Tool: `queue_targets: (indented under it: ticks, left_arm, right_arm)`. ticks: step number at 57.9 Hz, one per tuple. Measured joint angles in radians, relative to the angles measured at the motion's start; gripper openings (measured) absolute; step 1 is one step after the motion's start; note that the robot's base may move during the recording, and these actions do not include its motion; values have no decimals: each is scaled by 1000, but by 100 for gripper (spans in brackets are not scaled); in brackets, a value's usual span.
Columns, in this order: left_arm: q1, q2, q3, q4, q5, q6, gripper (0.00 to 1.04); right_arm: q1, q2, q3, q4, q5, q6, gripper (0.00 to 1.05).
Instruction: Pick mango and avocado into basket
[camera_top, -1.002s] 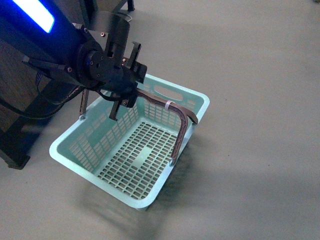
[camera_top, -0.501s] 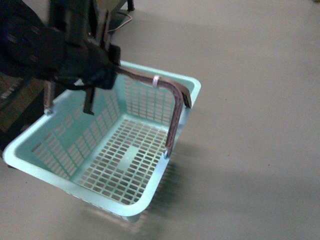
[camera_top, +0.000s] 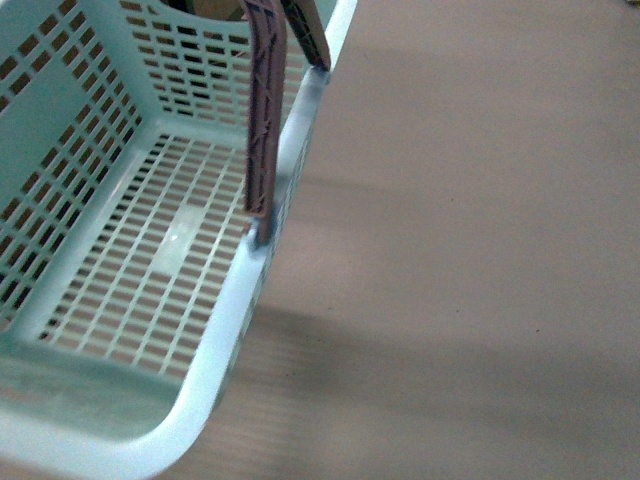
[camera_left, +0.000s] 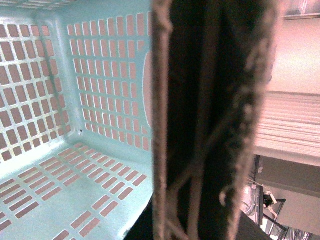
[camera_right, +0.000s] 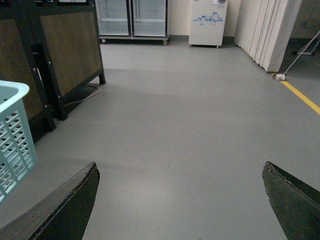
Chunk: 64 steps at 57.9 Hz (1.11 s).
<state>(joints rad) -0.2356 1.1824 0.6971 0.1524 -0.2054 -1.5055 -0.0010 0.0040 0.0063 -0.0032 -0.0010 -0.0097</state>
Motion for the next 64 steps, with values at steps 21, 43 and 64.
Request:
queue_targets:
  ticks: [21, 43, 64]
  left_arm:
    - [-16, -138, -9, -89, -24, -23, 6]
    - [-16, -135, -18, -94, -24, -23, 6]
    - [-16, -135, -18, -94, -24, -23, 6]
  right_arm:
    - [0, 0, 0, 0, 0, 0, 97]
    - [0, 0, 0, 0, 0, 0, 97]
    - [0, 0, 0, 0, 0, 0, 97]
